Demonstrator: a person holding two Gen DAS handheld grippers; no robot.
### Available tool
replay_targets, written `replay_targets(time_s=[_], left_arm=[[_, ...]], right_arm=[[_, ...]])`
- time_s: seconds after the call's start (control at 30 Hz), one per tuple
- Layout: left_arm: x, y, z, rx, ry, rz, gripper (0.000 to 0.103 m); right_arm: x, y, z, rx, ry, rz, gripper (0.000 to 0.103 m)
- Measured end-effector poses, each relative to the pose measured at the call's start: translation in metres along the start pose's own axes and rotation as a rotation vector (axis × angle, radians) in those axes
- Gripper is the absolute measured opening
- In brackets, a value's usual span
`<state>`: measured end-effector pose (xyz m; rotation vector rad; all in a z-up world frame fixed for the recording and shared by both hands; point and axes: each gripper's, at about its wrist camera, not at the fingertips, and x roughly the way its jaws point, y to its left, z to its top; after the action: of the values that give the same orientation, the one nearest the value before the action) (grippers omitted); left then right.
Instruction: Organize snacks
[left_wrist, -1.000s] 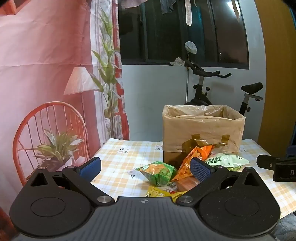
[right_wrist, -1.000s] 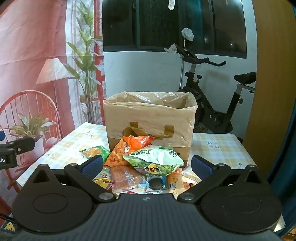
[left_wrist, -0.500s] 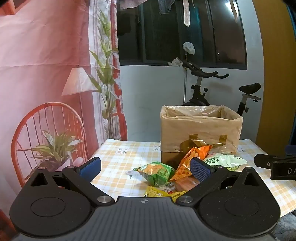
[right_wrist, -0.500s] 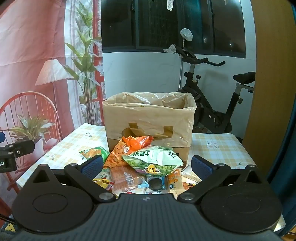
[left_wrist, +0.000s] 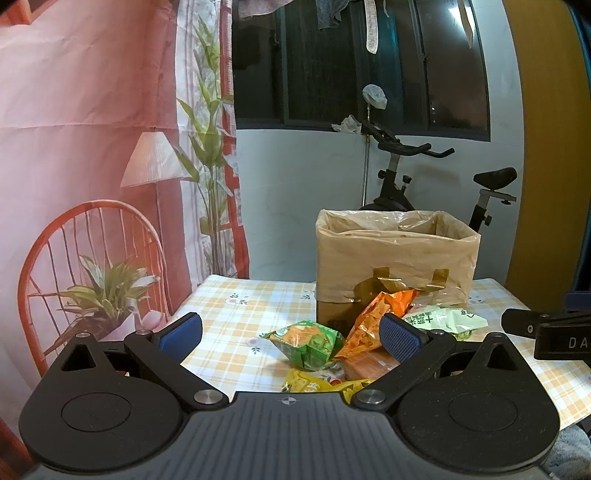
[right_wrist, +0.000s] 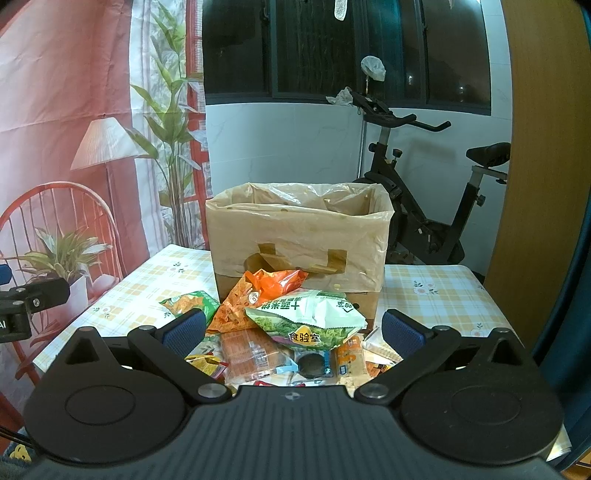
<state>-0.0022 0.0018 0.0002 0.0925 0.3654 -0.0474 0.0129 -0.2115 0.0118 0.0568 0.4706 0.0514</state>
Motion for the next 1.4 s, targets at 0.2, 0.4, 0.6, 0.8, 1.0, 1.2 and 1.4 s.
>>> replay_targets(time_s=[0.2, 0.4, 0.6, 0.8, 1.0, 1.2, 1.4], left_arm=[[-0.0006, -0.0012, -0.0008, 0.000, 0.002, -0.001, 0.103], [0.0005, -0.0005, -0.0028, -0.002, 0.007, -0.005, 0.103], [0.0010, 0.0005, -0.0040, -0.005, 0.014, -0.008, 0.103], [0.0014, 0.0004, -0.0048, -0.006, 0.017, -0.008, 0.103], [0.0034, 0.0009, -0.0050, -0.008, 0.020, -0.009, 0.103], [0.0033, 0.0008, -0.0053, -0.008, 0.018, -0.012, 0.102], [0.0033, 0.0008, -0.0054, -0.008, 0.018, -0.013, 0.102]], right_arm=[[0.0000, 0.0003, 0.0000, -0.002, 0.002, 0.000, 0.103], [0.0002, 0.0011, -0.0017, -0.001, 0.004, 0.000, 0.103], [0.0007, 0.0018, -0.0030, 0.000, 0.006, 0.001, 0.103], [0.0008, 0.0020, -0.0034, 0.000, 0.006, 0.002, 0.103], [0.0016, 0.0028, -0.0054, 0.000, 0.010, 0.004, 0.103], [0.0016, 0.0028, -0.0052, 0.000, 0.011, 0.003, 0.103], [0.0018, 0.0029, -0.0053, 0.000, 0.012, 0.003, 0.103]])
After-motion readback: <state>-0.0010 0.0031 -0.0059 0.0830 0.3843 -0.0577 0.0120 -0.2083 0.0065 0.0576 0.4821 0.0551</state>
